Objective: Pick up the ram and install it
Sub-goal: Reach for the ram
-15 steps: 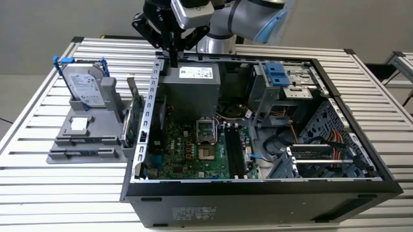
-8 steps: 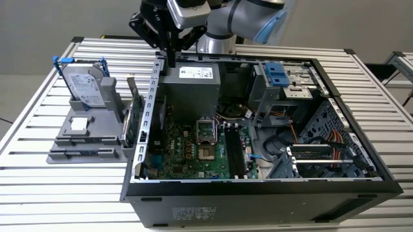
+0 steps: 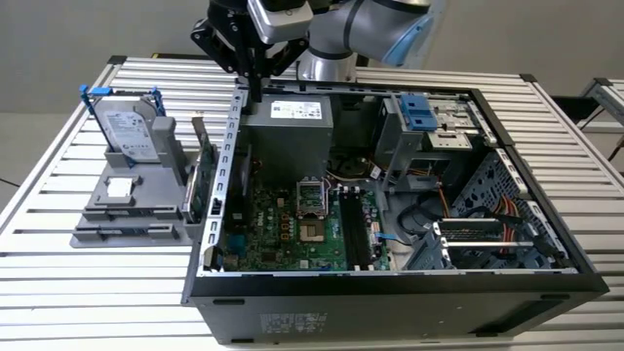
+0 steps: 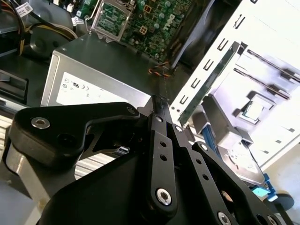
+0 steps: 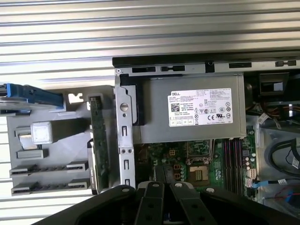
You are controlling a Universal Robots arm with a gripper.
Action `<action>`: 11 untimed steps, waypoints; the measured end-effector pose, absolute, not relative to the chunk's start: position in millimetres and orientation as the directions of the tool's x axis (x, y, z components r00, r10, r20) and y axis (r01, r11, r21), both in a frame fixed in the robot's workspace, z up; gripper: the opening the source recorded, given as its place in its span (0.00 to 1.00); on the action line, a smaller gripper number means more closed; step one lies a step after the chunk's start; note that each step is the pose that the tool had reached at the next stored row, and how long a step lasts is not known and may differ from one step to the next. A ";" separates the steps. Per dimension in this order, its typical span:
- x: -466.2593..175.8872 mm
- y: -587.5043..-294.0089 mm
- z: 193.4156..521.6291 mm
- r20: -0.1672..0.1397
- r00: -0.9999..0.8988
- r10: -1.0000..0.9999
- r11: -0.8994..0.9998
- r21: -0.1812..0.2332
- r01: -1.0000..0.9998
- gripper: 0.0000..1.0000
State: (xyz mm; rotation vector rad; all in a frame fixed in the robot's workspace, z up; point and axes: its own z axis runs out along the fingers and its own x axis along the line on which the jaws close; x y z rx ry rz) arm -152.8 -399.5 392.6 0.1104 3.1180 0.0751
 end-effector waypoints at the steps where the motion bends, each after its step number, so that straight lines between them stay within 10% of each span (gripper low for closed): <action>1: -153.4 -399.5 392.6 -0.019 -0.997 0.071 0.996 0.049 0.070 0.00; 11: -158.8 -399.8 392.6 -0.019 -0.997 0.071 0.996 0.049 0.070 0.00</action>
